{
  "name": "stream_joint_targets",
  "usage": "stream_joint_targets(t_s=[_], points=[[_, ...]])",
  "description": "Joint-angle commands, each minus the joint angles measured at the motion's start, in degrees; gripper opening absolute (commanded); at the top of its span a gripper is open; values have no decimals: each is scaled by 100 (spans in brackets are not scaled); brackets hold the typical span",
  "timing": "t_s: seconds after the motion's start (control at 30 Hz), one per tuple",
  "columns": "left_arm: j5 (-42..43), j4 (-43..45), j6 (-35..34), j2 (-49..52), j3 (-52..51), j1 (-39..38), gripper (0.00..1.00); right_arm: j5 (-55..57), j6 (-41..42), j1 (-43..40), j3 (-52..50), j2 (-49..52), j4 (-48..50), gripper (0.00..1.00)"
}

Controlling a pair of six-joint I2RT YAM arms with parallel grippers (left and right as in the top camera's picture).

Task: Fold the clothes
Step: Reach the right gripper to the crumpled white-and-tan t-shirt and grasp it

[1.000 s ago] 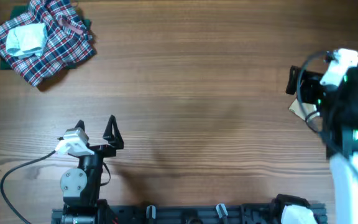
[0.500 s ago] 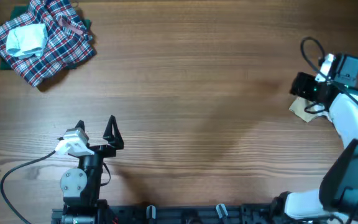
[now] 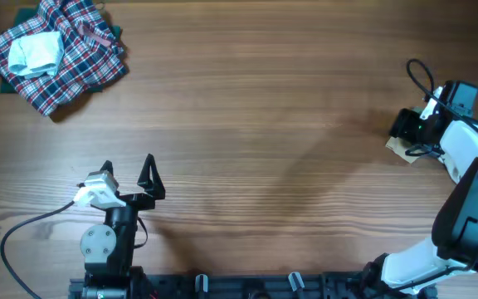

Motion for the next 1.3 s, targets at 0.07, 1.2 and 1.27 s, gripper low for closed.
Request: stream_joint_targets(t_s=[0.07,1.2,1.27], points=[[66,0,114,-42,-37,-24,100,133,299,31,68,146,9,77],[66,0,114,-42,-37,-24,100,55,688,31,59,-461,-426,4],[66,0,114,-42,-37,-24,100,-643,686,31,59,-745,-415,4]])
